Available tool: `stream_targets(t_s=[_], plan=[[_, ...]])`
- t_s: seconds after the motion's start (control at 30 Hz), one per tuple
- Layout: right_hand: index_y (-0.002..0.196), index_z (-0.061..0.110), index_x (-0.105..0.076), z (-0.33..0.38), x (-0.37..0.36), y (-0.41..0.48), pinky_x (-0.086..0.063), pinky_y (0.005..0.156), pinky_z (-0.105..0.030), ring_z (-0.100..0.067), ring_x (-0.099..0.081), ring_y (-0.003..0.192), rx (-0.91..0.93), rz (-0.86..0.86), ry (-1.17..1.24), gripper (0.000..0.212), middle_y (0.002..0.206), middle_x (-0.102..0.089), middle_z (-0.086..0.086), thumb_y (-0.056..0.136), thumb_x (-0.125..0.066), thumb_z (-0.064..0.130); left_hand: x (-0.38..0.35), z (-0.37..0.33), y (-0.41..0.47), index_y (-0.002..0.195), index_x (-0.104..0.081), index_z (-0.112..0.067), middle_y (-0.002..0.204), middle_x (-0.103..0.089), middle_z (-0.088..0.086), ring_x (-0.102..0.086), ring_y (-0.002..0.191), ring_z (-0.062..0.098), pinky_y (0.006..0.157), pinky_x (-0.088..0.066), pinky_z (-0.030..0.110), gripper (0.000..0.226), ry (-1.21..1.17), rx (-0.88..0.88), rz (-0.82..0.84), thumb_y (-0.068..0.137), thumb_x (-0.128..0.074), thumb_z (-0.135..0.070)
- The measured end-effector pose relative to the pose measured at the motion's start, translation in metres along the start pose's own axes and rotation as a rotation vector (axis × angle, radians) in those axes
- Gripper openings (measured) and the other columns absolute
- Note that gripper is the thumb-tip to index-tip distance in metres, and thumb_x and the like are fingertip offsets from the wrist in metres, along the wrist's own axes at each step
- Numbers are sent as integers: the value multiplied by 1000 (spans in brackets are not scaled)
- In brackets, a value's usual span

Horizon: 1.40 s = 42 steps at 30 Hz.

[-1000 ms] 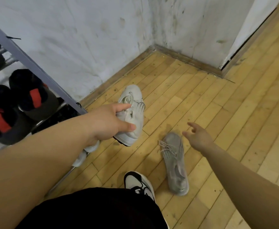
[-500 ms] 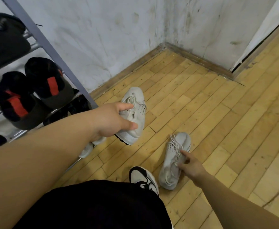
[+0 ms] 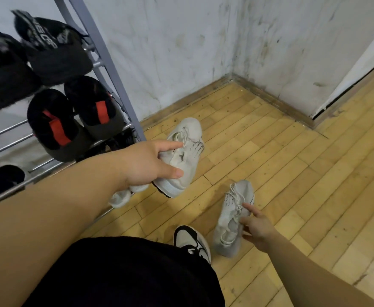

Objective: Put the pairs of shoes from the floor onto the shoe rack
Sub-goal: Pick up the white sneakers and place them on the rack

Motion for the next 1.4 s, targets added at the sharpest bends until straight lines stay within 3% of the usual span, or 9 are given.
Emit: stream_targets(t_s=[0.17, 0.33, 0.57, 0.7, 0.97, 1.07, 1.17, 1.23, 1.4], plan=[[140, 31, -57, 85, -35, -71, -60, 82, -45, -34, -73, 105, 232, 144, -6, 54, 122, -70, -15, 96, -68, 3, 19, -21, -33, 122, -51, -75, 134, -67, -14, -72, 105, 26, 94, -60, 52, 70, -79, -139, -84, 75, -89, -40], [139, 41, -59, 201, -73, -184, -61, 87, -50, -29, -73, 102, 619, 161, -91, 56, 120, -71, -10, 95, -70, 8, 43, -71, -91, 140, -46, -60, 152, -51, -17, -49, 138, 0, 121, -37, 33, 79, -201, -384, -263, 80, -88, -27], [134, 42, -61, 288, -148, -327, -61, 91, -48, -15, -72, 106, 1011, 232, -95, 51, 120, -72, 6, 96, -70, 10, 98, -75, -230, 138, -46, -67, 150, -53, -24, -50, 138, 0, 119, -40, 40, 78, -309, -552, -601, 83, -86, -28], [136, 41, -61, 298, -211, -385, -61, 89, -45, -18, -73, 106, 1089, 358, -173, 50, 120, -73, 1, 96, -70, 12, 133, -46, -313, 139, -48, -59, 140, -58, -28, -60, 121, -8, 103, -51, 21, 79, -365, -594, -775, 85, -83, -13], [129, 32, -64, 246, -367, -468, -61, 83, -43, -28, -73, 105, 878, 820, -561, 45, 122, -71, -15, 95, -68, 2, 188, 69, -443, 140, -49, -55, 130, -57, -37, -58, 117, -17, 98, -50, 12, 79, -441, -504, -1095, 85, -82, -10], [133, 30, -65, 196, -410, -458, -53, 99, -55, -35, -69, 111, 676, 960, -838, 48, 121, -71, -18, 94, -69, 3, 196, 113, -474, 149, -47, -49, 143, -53, -30, -54, 129, -10, 111, -47, 27, 81, -446, -449, -1177, 86, -82, -13], [131, 31, -68, 148, -446, -433, -48, 105, -56, -35, -66, 113, 511, 993, -984, 47, 121, -69, -20, 93, -71, 3, 200, 156, -489, 152, -47, -38, 119, -63, -40, -62, 113, -14, 99, -55, 22, 81, -550, -413, -1221, 87, -79, -5], [132, 30, -67, 121, -466, -414, -49, 106, -57, -37, -66, 120, 434, 1001, -1039, 47, 126, -70, -18, 94, -70, 3, 202, 180, -494, 151, -48, -40, 117, -68, -35, -67, 111, -6, 101, -57, 34, 79, -618, -387, -1247, 87, -79, -5], [134, 28, -65, 85, -504, -374, -54, 59, -32, -27, -64, 77, 363, 920, -1078, 46, 110, -67, -19, 97, -65, 2, 220, 211, -503, 148, -47, -48, 139, -60, -22, -65, 114, -7, 105, -55, 39, 79, -627, -367, -1301, 87, -81, -13]])
Point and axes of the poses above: each hand's wrist, its own y-axis towards the middle knuckle, its own x-axis out of the back of the hand, z = x × y, the point moved 8 cm from there along y, towards the middle knuckle
